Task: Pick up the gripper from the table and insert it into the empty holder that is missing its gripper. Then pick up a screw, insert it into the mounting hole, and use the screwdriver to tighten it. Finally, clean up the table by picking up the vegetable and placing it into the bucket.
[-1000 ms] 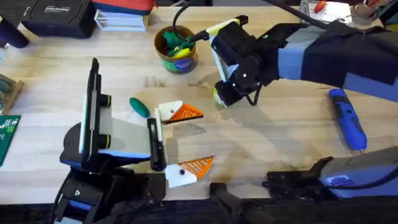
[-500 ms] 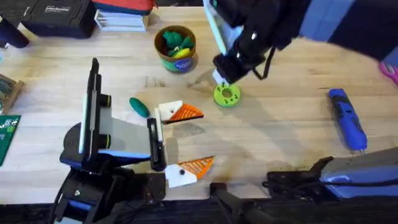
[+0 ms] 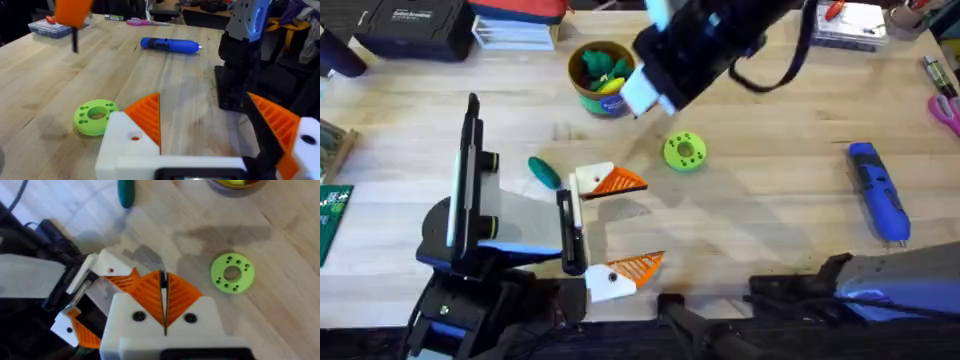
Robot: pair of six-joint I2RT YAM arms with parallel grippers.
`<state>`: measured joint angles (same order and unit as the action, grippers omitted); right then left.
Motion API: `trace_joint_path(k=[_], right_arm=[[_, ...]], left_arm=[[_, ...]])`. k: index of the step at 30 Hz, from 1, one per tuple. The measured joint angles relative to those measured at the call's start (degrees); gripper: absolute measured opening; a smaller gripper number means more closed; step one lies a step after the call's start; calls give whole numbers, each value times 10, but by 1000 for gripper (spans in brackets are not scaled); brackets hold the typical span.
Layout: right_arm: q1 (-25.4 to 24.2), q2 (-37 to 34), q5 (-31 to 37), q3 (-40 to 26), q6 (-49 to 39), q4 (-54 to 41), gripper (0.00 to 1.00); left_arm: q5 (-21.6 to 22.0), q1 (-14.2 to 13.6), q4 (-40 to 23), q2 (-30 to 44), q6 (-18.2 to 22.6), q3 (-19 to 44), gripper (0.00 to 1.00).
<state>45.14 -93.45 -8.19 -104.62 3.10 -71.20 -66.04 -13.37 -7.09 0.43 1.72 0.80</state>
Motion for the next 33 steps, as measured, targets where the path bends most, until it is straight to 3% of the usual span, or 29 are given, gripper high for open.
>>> trace_joint_path(k=[9, 23, 33], right_arm=[[92, 0, -7, 0, -4, 7, 8], [137, -50, -7, 0, -6, 4, 8], [140, -52, 3, 0, -6, 4, 8]], left_arm=[[0, 0, 0, 0, 0, 0, 986], [0, 0, 0, 0, 0, 0, 985], [-1, 0, 0, 0, 0, 0, 985]])
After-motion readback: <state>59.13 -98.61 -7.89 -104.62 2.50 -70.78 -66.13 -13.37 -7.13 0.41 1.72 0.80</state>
